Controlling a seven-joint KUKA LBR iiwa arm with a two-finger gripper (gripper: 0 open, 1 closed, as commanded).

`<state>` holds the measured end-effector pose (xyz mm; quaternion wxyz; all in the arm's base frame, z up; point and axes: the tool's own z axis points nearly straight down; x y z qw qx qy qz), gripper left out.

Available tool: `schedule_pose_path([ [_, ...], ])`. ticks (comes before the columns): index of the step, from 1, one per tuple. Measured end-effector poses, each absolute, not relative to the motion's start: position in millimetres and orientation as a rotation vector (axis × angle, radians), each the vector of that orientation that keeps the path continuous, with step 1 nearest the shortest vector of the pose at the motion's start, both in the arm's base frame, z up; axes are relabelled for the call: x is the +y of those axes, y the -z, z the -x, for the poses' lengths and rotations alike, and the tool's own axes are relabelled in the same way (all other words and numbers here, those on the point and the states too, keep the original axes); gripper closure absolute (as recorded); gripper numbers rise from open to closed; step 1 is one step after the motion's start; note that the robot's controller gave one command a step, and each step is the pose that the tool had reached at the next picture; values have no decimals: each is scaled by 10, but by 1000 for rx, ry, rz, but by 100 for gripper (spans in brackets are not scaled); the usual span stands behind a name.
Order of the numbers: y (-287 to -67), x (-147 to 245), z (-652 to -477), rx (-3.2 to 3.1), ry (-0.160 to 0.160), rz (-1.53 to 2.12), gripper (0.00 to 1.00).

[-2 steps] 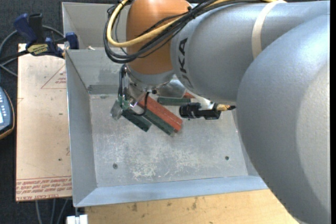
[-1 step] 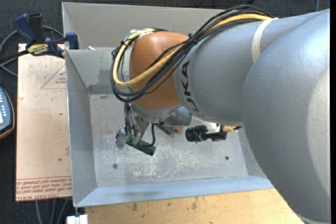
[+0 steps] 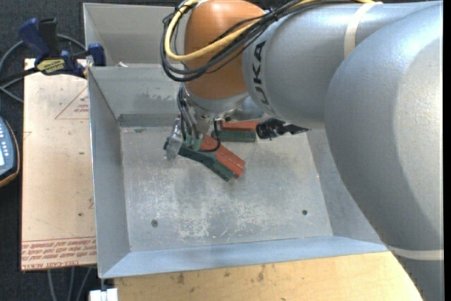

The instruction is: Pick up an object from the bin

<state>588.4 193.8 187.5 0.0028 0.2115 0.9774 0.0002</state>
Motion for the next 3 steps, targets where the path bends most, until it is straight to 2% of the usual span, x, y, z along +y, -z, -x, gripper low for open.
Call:
schedule_pose_path([
  [1,-3168,2132,-6261,3128,-6,-155,100],
  [2,-3021,2164,-6242,3135,-1,-187,100],
  [3,-2801,2017,-6410,3135,1,-196,100],
])
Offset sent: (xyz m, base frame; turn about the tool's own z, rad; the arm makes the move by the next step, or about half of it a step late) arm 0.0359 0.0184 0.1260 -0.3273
